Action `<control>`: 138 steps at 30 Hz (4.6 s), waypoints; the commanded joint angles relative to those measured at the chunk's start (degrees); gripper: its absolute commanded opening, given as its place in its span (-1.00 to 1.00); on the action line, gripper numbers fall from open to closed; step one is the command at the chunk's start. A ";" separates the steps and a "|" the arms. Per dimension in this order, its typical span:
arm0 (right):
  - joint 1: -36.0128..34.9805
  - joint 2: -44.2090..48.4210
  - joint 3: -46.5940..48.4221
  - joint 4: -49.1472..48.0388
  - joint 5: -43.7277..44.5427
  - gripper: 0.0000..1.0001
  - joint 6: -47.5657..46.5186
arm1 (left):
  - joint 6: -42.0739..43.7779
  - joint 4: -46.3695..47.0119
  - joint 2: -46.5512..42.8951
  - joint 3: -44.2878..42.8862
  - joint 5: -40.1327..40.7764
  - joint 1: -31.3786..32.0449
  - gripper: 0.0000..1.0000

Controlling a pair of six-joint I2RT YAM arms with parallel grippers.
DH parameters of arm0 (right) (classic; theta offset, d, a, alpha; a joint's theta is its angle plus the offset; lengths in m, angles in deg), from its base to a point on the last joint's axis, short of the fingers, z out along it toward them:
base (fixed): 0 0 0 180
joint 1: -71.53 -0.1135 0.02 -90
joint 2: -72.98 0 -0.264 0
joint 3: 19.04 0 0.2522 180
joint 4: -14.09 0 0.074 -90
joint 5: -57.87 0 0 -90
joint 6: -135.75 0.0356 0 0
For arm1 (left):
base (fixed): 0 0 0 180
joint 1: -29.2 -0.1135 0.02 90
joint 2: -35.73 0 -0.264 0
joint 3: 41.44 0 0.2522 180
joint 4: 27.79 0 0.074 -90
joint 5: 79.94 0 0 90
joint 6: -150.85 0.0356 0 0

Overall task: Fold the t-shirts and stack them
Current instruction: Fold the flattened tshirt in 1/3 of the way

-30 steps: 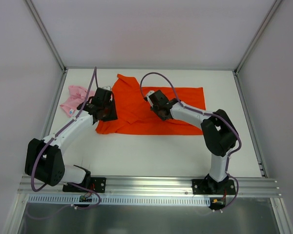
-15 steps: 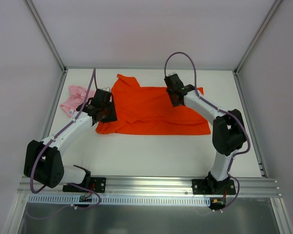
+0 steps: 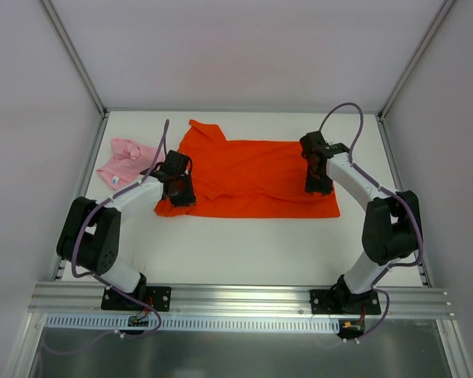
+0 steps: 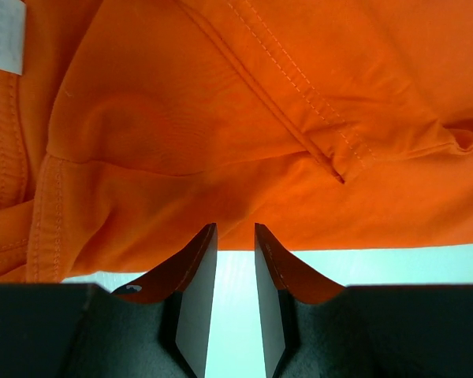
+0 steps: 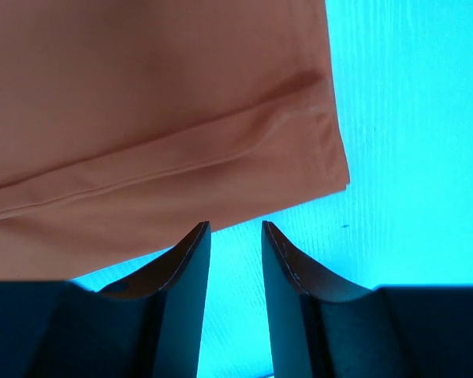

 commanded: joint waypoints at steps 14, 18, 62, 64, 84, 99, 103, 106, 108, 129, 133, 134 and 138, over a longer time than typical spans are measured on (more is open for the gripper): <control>7.77 -5.28 -4.17 -6.46 -5.42 -0.27 12.54 | -0.31 2.45 -0.11 1.82 -0.56 -0.60 -0.50; 8.65 -6.51 -3.29 -7.61 -5.24 -0.27 12.63 | 0.31 1.92 -0.46 1.64 -0.56 -0.60 -0.50; 14.37 -3.89 7.52 -13.16 -7.62 -0.22 5.96 | 4.44 -10.29 -9.08 -9.96 8.67 -3.32 -0.37; 14.28 -0.91 6.91 -12.02 -7.71 -0.21 5.25 | 4.44 -10.12 -8.21 -9.52 7.97 -5.51 -0.36; 13.40 20.20 -15.94 -10.43 -8.59 -0.18 0.68 | 7.08 -5.72 5.16 -8.82 5.59 -8.78 -0.39; 13.22 17.30 -20.08 -14.64 -11.84 -0.19 -1.52 | 7.87 -6.08 9.73 -8.03 7.26 -8.95 -0.47; 13.14 17.04 -20.52 -15.09 -12.27 -0.19 -1.78 | 7.87 -5.64 10.70 -8.20 7.26 -8.95 -0.47; 13.05 16.07 -20.69 -15.70 -12.80 -0.19 -2.22 | 8.04 -5.72 12.01 -8.73 7.18 -8.95 -0.77; 13.05 15.02 -20.87 -16.31 -12.98 -0.19 -2.31 | 8.13 -5.72 12.37 -8.99 7.00 -8.95 -1.00; 12.26 7.02 -23.51 -20.89 -13.51 -0.20 -2.66 | 13.23 -8.71 6.92 -16.46 4.98 -8.95 -1.00; 12.34 5.96 -23.33 -20.71 -12.80 -0.21 -2.66 | 14.28 -8.71 8.06 -17.25 5.42 -8.95 -1.00; 12.34 5.96 -23.42 -20.80 -12.89 -0.21 -2.57 | 14.37 -8.71 8.32 -17.34 5.50 -8.95 -1.00; 12.34 6.23 -23.42 -20.80 -12.45 -0.20 -2.31 | 14.98 -8.63 9.82 -17.52 6.47 -8.95 -1.00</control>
